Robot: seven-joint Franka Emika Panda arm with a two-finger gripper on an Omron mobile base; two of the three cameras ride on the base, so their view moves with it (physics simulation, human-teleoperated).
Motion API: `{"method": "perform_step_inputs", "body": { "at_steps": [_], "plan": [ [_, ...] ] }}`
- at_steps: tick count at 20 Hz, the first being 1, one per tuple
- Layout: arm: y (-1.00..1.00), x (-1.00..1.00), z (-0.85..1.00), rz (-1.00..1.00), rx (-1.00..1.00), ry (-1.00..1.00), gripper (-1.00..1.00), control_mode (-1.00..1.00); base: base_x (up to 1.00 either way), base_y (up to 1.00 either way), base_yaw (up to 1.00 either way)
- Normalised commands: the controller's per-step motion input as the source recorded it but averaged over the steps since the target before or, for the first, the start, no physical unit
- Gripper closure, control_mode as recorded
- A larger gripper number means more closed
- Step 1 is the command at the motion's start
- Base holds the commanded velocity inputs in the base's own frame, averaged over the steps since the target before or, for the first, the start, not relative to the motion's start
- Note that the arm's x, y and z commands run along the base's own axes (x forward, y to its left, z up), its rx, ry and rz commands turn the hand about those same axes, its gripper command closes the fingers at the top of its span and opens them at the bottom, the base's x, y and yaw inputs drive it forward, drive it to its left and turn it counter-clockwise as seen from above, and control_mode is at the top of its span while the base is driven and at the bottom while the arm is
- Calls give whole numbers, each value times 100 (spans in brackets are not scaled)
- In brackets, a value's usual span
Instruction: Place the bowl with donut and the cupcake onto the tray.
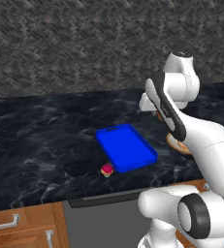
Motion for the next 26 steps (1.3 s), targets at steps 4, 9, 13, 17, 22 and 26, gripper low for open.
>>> {"method": "perform_step_inputs", "body": {
  "at_steps": [4, 9, 13, 17, 22, 26],
  "plan": [
    [0, -2, -6, 0, 0, 9, -100, -100, 0, 0, 0],
    [-47, -2, -50, -2, 0, 21, -100, -100, 0, 0, 0],
    [-86, 0, -47, 0, 0, 21, -100, -100, 0, 0, 0],
    [-78, 0, -27, 0, 0, 10, -100, -100, 0, 0, 0],
    [-29, -22, -19, -4, 2, 0, -100, -100, 0, 0, 0],
    [2, -21, 0, -11, 0, -2, -100, -100, 0, 0, 0]
  ]
}}
